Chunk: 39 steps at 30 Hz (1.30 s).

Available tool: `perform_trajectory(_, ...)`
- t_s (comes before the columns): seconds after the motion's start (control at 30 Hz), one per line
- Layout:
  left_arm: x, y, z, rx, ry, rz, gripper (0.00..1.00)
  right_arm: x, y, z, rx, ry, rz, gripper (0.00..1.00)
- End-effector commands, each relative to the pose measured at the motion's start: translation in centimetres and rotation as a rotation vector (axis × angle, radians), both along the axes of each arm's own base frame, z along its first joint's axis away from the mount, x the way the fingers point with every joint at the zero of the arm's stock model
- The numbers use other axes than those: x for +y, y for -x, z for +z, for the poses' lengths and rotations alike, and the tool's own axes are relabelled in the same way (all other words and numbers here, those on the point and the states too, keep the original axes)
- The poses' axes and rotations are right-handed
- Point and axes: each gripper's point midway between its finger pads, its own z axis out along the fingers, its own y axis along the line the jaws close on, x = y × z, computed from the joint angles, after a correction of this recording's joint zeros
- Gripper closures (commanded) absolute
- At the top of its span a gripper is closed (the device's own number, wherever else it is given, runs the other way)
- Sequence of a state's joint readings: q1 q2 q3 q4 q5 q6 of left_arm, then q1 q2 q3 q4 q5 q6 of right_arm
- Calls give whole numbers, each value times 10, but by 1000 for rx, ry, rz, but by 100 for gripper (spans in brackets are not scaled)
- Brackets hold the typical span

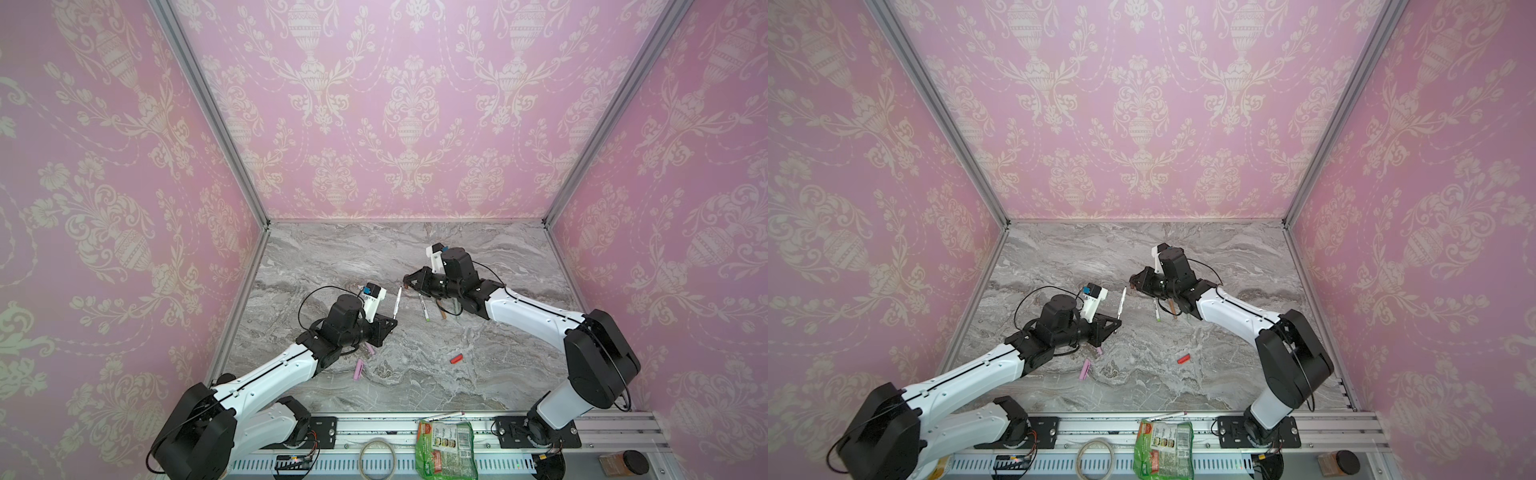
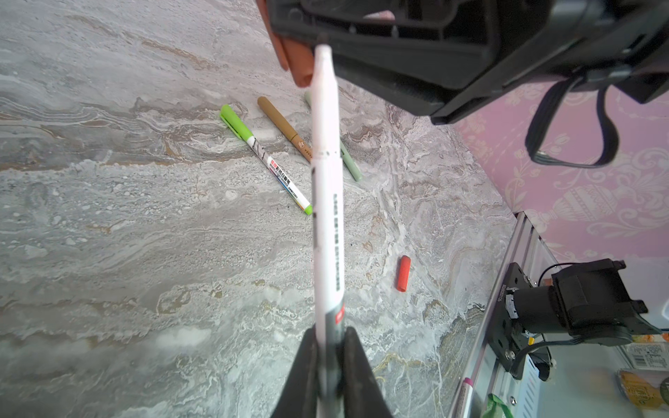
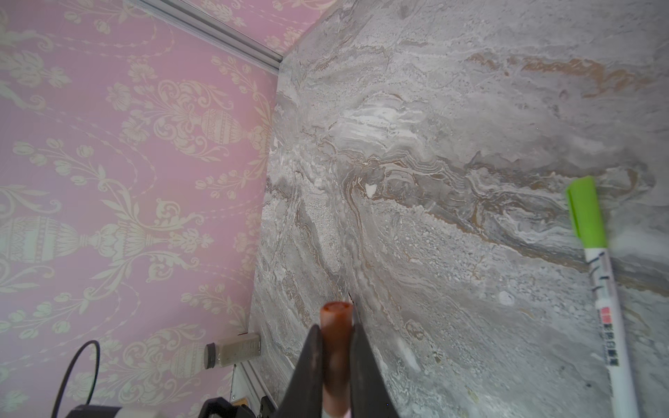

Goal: Insert pens into pen caps
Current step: Put on the pen cap to the pen.

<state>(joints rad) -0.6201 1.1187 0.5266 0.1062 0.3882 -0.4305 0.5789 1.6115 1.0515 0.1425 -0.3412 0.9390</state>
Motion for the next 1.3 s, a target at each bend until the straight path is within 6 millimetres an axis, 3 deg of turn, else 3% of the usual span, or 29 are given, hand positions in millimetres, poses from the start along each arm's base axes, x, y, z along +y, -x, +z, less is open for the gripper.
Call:
perform_trajectory(0.0,-11,1,12,-19,26,-49,100,5,-1,27,-32,-101,6,100)
perform_trajectory(0.27,-11,-3,9,-20,15,-34,100,6,2,33,-37,-114,19,100)
perform_trajectory(1.27,-7,-19,3,-36,-6,40,100,15,18,26,-14,-104,86,100)
